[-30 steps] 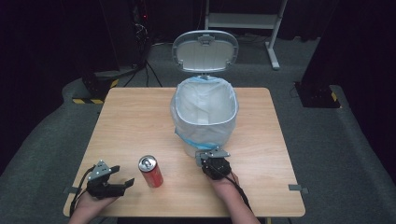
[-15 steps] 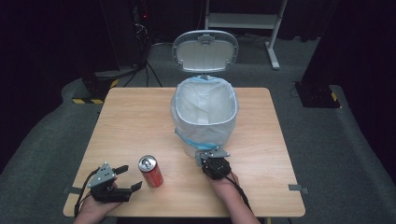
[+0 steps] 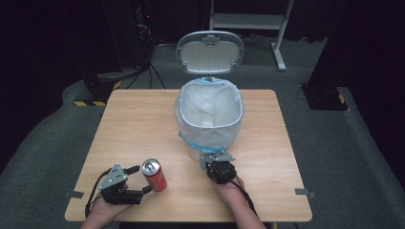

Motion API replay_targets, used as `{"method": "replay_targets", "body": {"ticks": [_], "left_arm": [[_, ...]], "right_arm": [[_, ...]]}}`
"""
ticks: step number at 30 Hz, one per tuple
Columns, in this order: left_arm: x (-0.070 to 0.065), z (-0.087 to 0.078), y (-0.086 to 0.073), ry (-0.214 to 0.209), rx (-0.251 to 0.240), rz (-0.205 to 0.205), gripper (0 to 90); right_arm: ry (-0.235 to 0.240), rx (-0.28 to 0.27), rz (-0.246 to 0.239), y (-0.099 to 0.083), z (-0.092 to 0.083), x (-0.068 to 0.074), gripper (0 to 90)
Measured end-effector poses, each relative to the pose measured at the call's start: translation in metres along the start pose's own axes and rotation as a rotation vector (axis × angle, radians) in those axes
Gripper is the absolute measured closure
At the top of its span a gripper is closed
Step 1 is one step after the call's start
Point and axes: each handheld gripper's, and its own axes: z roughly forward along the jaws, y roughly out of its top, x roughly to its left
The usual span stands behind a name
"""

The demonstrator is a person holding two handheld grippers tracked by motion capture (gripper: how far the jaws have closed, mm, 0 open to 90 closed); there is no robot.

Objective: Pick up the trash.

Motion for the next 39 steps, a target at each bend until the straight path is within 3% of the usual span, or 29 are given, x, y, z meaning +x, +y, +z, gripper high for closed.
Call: {"method": "replay_targets", "body": {"ticks": [16, 26, 39], "left_arm": [[-0.003, 0.024, 0.012, -0.020, 0.011, 0.004, 14.9], [-0.005, 0.031, 0.013, -0.012, 0.013, 0.005, 15.4], [-0.007, 0.031, 0.011, -0.006, -0.022, -0.007, 32.5]], "right_arm": [[0.000, -0.008, -0.005, -0.001, 0.000, -0.001, 63.5], [0.001, -0.011, 0.001, -0.002, 0.000, 0.000, 63.5], [0.003, -0.012, -0.005, -0.002, 0.000, -0.001, 63.5]]}}
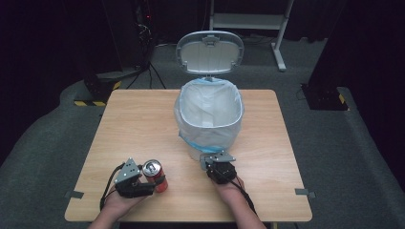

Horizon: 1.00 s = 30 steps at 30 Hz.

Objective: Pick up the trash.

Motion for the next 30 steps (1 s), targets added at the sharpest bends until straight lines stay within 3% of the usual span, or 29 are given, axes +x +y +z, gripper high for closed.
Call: {"method": "replay_targets", "body": {"ticks": [11, 30], "left_arm": [[0.004, -0.011, 0.005, 0.043, -0.044, -0.005, 33.5], [0.007, -0.024, 0.026, 0.072, -0.116, -0.009, 33.7]], "right_arm": [[0.005, -0.001, 0.006, 0.000, 0.000, 0.000, 63.5], [0.005, -0.005, 0.005, 0.000, 0.000, 0.000, 63.5]]}}
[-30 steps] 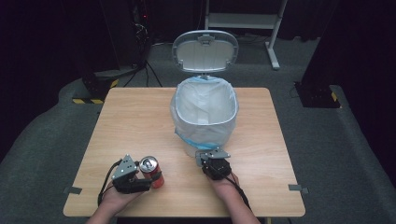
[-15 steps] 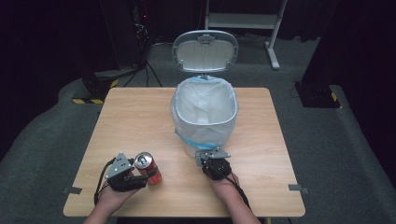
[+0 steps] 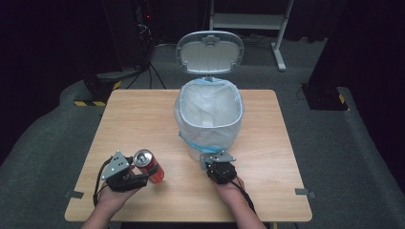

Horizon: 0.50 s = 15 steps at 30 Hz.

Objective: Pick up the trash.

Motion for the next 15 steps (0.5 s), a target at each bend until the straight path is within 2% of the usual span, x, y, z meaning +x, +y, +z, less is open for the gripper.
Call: {"method": "replay_targets", "body": {"ticks": [15], "left_arm": [[0.007, -0.010, 0.023, 0.043, -0.092, -0.008, 33.8]], "right_arm": [[-0.001, 0.000, -0.003, 0.000, 0.000, 0.000, 63.5]]}}
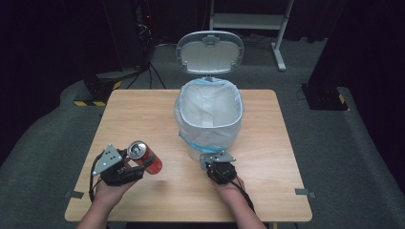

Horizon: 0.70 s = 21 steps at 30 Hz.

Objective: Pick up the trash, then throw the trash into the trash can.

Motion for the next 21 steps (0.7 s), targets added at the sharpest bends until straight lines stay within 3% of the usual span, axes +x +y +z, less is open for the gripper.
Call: {"method": "replay_targets", "body": {"ticks": [21], "left_arm": [[-0.001, 0.010, 0.038, 0.001, -0.099, 0.014, 33.9]], "right_arm": [[-0.002, -0.005, 0.001, 0.000, 0.000, 0.001, 63.5]]}}
